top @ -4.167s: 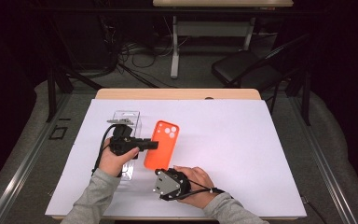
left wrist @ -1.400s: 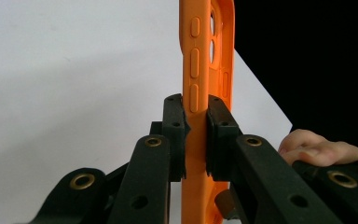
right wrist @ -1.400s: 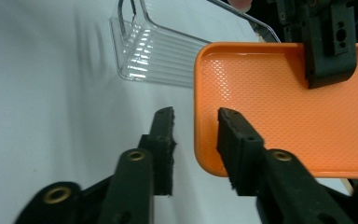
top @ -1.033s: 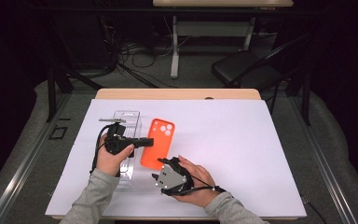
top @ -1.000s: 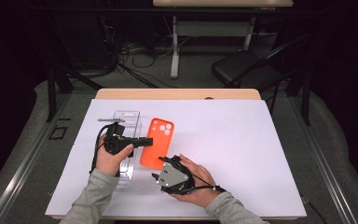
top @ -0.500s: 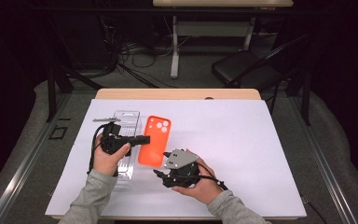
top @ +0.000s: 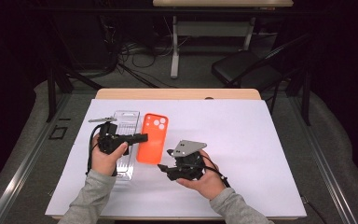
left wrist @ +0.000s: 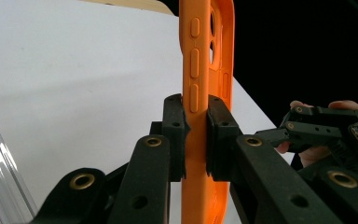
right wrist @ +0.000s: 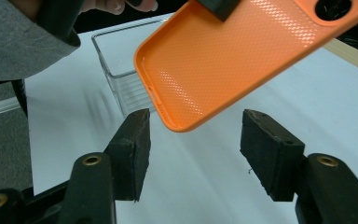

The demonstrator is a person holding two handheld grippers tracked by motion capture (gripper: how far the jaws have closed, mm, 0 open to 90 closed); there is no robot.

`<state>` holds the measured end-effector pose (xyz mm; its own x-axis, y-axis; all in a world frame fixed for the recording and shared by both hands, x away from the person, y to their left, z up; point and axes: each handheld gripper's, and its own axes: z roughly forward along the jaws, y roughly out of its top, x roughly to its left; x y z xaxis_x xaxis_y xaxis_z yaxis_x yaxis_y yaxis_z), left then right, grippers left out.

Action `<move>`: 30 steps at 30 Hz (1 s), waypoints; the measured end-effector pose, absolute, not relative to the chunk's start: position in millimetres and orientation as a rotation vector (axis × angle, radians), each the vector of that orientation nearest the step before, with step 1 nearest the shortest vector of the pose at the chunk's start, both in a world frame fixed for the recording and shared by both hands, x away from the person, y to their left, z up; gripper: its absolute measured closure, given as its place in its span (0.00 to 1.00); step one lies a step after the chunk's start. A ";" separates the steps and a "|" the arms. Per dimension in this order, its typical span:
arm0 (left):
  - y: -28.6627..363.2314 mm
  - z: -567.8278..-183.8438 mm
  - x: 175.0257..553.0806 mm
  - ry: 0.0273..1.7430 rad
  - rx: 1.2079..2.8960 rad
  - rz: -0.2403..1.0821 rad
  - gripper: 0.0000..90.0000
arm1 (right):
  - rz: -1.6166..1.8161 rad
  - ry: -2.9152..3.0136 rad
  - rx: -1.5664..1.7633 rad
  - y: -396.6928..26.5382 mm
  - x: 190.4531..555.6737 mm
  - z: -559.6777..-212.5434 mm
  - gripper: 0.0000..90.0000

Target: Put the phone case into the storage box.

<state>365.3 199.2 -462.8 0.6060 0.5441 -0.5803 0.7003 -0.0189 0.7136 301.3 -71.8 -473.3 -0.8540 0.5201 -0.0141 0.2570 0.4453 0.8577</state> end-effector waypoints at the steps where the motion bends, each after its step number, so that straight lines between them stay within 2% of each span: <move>1: 199.3 -463.0 365.1 1.039 1.680 -0.171 0.90 | 1.372 2.417 0.688 -74.1 302.8 -472.5 0.47; 11: 200.5 -462.3 362.9 1.025 1.660 -0.159 0.90 | 1.445 2.380 0.808 -89.4 314.6 -469.1 0.45; 30: 197.6 -459.9 358.4 0.977 1.653 -0.131 0.90 | 1.581 2.334 1.021 -116.4 332.9 -466.0 0.24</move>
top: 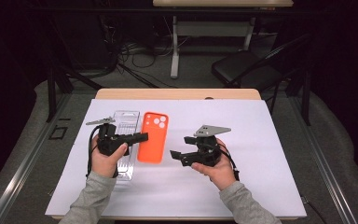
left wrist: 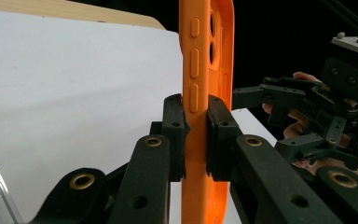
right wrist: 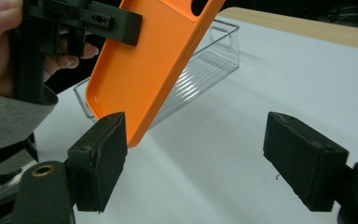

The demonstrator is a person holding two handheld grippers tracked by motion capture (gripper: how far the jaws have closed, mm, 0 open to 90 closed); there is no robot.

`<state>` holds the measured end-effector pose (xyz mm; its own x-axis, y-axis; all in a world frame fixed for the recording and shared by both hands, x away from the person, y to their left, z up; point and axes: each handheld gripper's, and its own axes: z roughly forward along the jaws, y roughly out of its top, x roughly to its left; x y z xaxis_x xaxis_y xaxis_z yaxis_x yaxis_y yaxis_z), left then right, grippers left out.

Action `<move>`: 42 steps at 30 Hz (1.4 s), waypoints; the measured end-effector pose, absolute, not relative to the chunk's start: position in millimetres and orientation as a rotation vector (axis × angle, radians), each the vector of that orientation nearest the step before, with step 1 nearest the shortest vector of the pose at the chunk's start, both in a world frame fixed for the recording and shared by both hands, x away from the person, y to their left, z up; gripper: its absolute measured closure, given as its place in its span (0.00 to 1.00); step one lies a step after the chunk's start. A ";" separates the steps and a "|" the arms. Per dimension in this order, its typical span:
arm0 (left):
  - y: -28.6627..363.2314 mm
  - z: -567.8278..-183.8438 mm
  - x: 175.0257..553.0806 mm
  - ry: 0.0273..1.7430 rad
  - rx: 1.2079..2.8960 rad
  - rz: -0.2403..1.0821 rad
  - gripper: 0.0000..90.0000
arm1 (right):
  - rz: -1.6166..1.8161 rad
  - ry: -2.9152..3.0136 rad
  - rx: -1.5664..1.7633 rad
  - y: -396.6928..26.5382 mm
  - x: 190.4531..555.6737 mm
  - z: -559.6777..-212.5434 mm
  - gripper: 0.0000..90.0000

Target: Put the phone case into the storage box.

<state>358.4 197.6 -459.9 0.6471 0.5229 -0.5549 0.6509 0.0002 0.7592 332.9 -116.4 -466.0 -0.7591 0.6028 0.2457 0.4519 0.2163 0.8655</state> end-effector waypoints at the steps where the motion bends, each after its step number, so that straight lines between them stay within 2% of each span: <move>1: 197.3 -459.9 358.4 0.974 1.655 -0.131 0.90 | 1.611 2.342 1.040 -118.3 334.6 -466.5 0.24; 15: 189.3 -461.0 354.3 0.958 1.654 -0.121 0.90 | 1.648 2.345 1.109 -126.3 340.3 -467.2 0.22; 23: 181.6 -463.6 352.0 0.939 1.655 -0.140 0.90 | 1.676 2.361 1.125 -127.3 340.4 -468.0 0.27; 25: 178.8 -464.7 351.3 0.933 1.660 -0.147 0.90 | 1.694 2.353 1.128 -127.8 340.8 -468.2 0.32; 31: 171.0 -465.1 348.0 0.910 1.677 -0.151 0.90 | 1.735 2.348 1.152 -130.7 342.1 -468.8 0.37; 35: 166.9 -465.5 346.1 0.901 1.682 -0.154 0.90 | 1.762 2.344 1.162 -132.1 342.6 -470.4 0.46; 42: 159.7 -466.7 342.8 0.886 1.690 -0.162 0.90 | 1.796 2.320 1.180 -134.4 342.9 -471.4 0.48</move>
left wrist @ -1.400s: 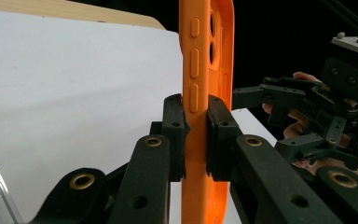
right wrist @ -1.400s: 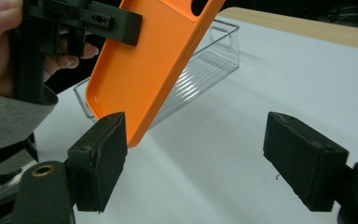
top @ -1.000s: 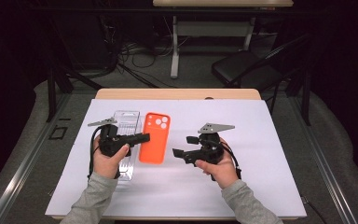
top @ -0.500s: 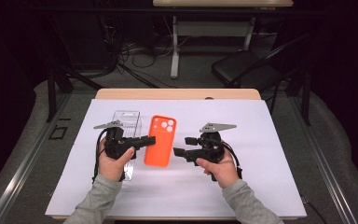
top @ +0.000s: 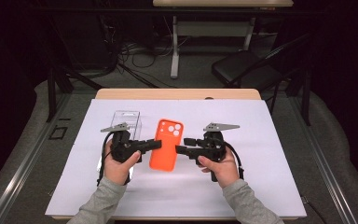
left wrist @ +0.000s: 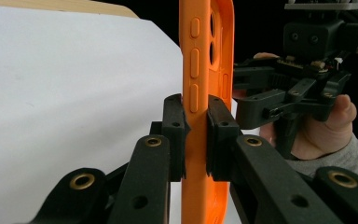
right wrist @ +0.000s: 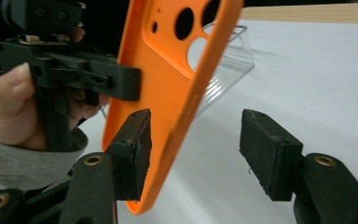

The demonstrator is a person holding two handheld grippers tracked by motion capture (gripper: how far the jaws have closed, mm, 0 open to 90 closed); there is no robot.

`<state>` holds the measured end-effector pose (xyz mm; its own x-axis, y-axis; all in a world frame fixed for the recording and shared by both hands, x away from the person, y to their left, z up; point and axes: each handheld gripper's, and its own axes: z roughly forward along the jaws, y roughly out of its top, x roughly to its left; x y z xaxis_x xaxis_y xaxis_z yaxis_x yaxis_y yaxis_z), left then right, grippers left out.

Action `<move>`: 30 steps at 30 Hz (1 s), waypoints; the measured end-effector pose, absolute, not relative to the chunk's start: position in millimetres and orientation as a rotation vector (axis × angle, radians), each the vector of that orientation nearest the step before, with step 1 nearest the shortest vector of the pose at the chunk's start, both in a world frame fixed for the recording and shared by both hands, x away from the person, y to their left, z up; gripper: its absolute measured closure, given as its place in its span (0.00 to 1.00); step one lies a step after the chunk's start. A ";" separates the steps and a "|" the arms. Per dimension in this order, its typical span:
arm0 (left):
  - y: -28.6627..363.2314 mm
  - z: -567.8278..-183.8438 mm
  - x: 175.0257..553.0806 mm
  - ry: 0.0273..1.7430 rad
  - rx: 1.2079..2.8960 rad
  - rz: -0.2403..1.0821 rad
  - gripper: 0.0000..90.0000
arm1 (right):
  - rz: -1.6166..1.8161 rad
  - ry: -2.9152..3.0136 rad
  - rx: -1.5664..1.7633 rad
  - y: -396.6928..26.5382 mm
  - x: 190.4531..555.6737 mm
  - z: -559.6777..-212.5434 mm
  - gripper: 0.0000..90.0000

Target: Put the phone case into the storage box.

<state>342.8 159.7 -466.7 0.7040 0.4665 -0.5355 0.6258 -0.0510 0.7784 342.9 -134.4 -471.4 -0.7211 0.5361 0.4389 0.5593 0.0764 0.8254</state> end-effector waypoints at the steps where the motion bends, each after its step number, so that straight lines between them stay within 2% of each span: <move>1: 158.8 -466.8 342.4 0.886 1.691 -0.163 0.90 | -1.778 -2.285 -1.151 -134.4 343.0 -471.2 0.48; 12: 151.7 -468.5 338.8 0.862 1.699 -0.163 0.90 | -1.764 -2.277 -1.175 -133.1 339.4 -471.3 0.48; 20: 148.9 -469.0 336.8 0.856 1.698 -0.165 0.90 | -1.765 -2.247 -1.174 -133.9 340.3 -472.4 0.53; 30: 146.2 -469.7 335.4 0.847 1.704 -0.167 0.90 | -1.748 -2.220 -1.170 -133.7 340.4 -474.7 0.63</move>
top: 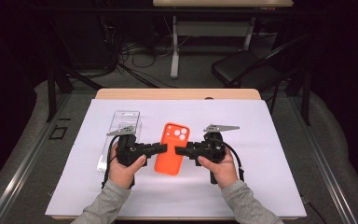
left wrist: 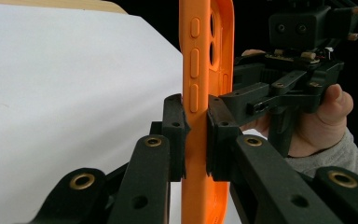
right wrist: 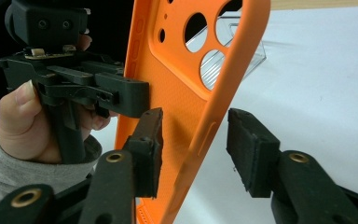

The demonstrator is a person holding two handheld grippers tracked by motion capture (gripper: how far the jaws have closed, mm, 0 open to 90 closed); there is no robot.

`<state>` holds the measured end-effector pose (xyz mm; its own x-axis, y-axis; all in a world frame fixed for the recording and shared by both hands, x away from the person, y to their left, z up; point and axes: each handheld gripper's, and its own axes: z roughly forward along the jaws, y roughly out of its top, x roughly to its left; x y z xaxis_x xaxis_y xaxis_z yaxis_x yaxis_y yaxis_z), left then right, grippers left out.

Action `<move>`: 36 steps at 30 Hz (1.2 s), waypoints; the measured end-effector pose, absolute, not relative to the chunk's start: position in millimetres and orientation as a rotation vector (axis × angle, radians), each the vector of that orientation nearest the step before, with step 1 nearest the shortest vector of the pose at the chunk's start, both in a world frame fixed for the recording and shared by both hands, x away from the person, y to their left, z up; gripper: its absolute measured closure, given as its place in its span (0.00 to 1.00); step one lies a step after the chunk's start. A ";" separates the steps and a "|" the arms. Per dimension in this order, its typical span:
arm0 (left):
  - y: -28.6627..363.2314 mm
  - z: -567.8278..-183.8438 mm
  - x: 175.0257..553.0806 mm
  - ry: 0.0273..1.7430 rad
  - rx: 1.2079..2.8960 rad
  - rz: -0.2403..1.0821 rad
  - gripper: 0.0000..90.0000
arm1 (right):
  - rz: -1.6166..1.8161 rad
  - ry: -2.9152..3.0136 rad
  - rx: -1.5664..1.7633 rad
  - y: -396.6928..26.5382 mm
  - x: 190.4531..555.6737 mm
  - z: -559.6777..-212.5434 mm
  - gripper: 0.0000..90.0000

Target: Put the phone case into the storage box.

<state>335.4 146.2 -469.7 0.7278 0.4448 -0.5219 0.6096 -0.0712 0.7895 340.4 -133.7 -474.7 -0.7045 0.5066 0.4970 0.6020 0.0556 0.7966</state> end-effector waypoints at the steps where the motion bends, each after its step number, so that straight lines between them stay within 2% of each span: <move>1: 146.1 -469.7 335.4 0.847 1.704 -0.167 0.90 | -1.742 -2.211 -1.174 -133.7 340.4 -474.9 0.64; 17: 144.7 -470.8 334.1 0.848 1.700 -0.161 0.90 | -1.718 -2.136 -1.181 -136.5 342.0 -478.4 0.77; 36: 145.4 -471.7 334.7 0.849 1.696 -0.163 0.90 | -1.725 -2.110 -1.170 -138.4 342.8 -479.2 0.83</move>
<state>334.7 145.4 -471.7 0.7264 0.4463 -0.5227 0.6080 -0.0625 0.7915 342.8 -138.4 -479.2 -0.6760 0.4554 0.5793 0.6583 0.0199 0.7525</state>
